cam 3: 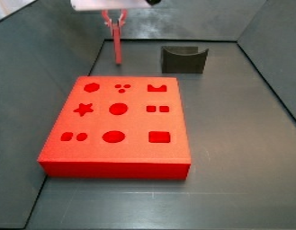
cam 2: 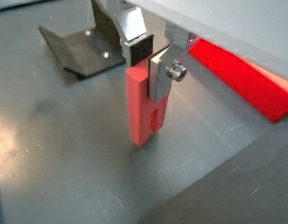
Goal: Pick up the double-square object. Move up. Move to above the board. Insert the double-square object.
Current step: Move up, then move to above the board.
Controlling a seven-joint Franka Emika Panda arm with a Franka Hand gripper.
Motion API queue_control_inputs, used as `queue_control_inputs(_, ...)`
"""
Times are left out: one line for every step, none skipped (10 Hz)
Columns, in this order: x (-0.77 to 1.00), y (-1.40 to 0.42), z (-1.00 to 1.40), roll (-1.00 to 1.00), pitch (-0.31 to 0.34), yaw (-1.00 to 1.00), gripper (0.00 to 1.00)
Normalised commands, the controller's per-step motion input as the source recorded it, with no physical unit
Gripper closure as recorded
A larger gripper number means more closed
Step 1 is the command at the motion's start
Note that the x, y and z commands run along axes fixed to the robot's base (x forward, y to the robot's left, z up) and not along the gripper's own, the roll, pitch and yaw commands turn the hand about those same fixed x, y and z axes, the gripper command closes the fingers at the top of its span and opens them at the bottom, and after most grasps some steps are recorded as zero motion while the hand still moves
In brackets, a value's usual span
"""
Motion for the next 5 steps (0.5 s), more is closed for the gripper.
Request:
queue_control_inputs(0.0,-0.03,0.55,0.02,0.027,0.05,1.0)
queue_control_inputs(-0.01,-0.02,0.4,0.04,0.037,0.04,1.0)
queue_control_inputs(-0.01,-0.01,0.24,0.05,0.047,0.04,1.0)
queue_control_inputs(0.3,-0.06,1.0,-0.17,-0.202,0.17,1.0)
queue_control_inputs(0.3,-0.07,1.0,-0.17,-0.177,0.16,1.0)
